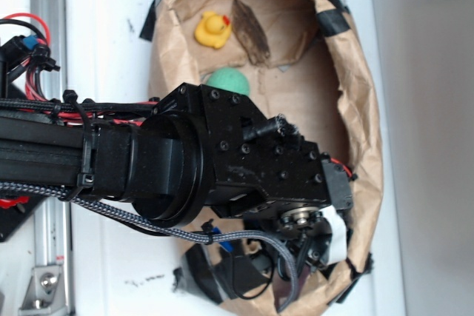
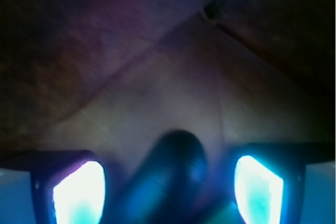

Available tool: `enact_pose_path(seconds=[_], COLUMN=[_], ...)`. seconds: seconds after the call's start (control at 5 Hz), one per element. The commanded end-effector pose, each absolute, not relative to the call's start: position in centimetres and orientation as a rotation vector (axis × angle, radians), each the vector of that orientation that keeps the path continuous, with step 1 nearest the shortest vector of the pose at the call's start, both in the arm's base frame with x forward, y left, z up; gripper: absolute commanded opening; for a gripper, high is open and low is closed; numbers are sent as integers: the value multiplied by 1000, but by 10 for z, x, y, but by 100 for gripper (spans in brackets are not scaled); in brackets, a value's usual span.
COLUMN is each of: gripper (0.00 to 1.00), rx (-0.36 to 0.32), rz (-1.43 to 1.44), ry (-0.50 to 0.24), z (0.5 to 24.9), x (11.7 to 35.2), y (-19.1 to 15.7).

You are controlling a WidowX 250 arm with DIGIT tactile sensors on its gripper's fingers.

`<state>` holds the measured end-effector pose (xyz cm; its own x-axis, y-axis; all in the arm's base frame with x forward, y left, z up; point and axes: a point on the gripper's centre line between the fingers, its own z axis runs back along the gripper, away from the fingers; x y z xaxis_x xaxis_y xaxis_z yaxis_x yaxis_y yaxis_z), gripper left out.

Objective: Grab the plastic pickle.

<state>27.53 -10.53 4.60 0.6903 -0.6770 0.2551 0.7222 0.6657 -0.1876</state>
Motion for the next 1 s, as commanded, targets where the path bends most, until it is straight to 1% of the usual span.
enact_pose_path(seconds=[0.0, 0.2, 0.6, 0.8], gripper=[100, 0, 0, 0], rx=[-227, -176, -149, -141], rz=[-846, -757, -701, -683], ry=[-162, -110, -113, -121], z=[60, 48, 39, 38], x=[264, 262, 255, 256], y=[-122, -112, -103, -102])
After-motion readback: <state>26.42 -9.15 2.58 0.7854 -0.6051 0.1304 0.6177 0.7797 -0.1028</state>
